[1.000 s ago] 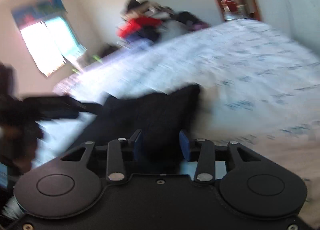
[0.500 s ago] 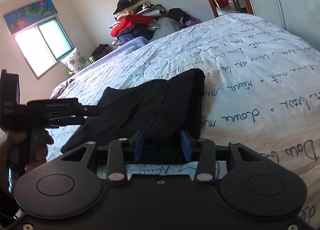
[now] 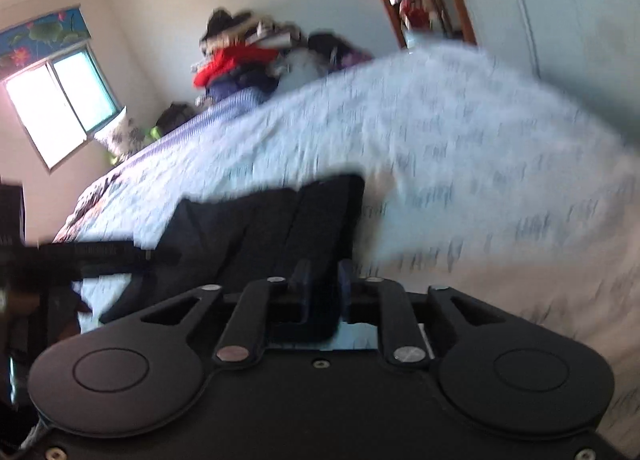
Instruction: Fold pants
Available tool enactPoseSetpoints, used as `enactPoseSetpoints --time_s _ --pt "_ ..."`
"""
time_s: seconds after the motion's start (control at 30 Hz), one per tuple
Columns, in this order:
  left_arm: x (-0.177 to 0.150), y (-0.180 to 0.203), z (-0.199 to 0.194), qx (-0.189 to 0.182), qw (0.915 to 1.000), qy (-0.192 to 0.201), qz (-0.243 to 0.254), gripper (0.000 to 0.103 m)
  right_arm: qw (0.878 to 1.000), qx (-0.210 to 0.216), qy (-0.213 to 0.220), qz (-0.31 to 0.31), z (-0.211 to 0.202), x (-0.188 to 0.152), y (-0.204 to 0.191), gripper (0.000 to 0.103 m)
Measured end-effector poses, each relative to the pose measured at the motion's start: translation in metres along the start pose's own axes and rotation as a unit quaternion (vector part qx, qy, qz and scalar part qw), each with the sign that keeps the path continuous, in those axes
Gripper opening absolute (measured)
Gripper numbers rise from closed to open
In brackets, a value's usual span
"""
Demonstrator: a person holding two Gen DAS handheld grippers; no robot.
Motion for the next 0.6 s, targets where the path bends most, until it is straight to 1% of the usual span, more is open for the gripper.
enactPoseSetpoints --time_s 0.03,0.07,0.1,0.17,0.23,0.27,0.3,0.33,0.4,0.47,0.53,0.57,0.6 --pt "0.001 0.0 0.001 -0.001 1.0 0.001 0.002 0.084 1.0 0.007 0.007 -0.02 0.003 0.013 -0.004 0.017" --pt "0.002 0.0 0.003 -0.001 1.0 -0.002 0.002 0.084 0.999 0.02 0.004 -0.046 0.011 0.023 -0.01 0.017" --pt "0.002 -0.001 0.005 -0.002 1.0 -0.006 0.0 0.084 0.997 0.034 -0.008 -0.073 0.024 0.032 -0.018 0.017" --pt "0.001 -0.001 0.008 -0.005 0.9999 -0.013 -0.002 0.084 0.991 0.053 -0.045 -0.118 0.06 0.041 -0.029 0.017" --pt "-0.001 -0.002 0.007 -0.009 0.9999 -0.01 0.008 0.084 0.984 0.053 -0.083 -0.146 0.095 0.041 -0.035 0.017" --pt "-0.002 -0.002 0.007 -0.007 0.9998 -0.008 0.017 0.086 0.981 0.046 -0.099 -0.161 0.113 0.039 -0.035 0.017" --pt "-0.004 -0.002 0.009 0.0 0.9996 -0.008 0.028 0.086 0.978 0.033 -0.108 -0.173 0.127 0.037 -0.034 0.018" --pt "-0.005 -0.002 0.011 0.009 0.9991 -0.01 0.039 0.086 0.977 0.029 -0.113 -0.177 0.137 0.038 -0.032 0.02" --pt "-0.007 -0.003 0.011 0.02 0.9982 -0.009 0.056 0.085 0.98 0.025 -0.119 -0.16 0.144 0.044 -0.032 0.02" --pt "-0.006 -0.005 0.002 0.018 0.9981 0.004 0.059 0.086 0.978 0.024 -0.102 -0.183 0.133 0.049 -0.049 0.021" --pt "-0.006 -0.007 -0.001 0.007 0.9984 0.009 0.055 0.087 0.969 0.049 -0.109 -0.217 0.129 0.048 -0.071 0.021" --pt "-0.006 -0.006 0.001 -0.003 0.9984 -0.001 0.056 0.088 0.964 0.052 -0.119 -0.232 0.135 0.046 -0.079 0.02" --pt "-0.008 -0.006 0.005 -0.01 0.9981 -0.012 0.06 0.088 0.959 0.045 -0.13 -0.246 0.143 0.042 -0.084 0.02"
Point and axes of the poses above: each gripper's, at about its wrist camera, not at the fingertips, and z roughly the way its jaws point, y to its right, x to its top, the point moved 1 cm from there along z, roughly the way its jaws point, and after that the axes turned 3 degrees about y, right-handed, at the moved point
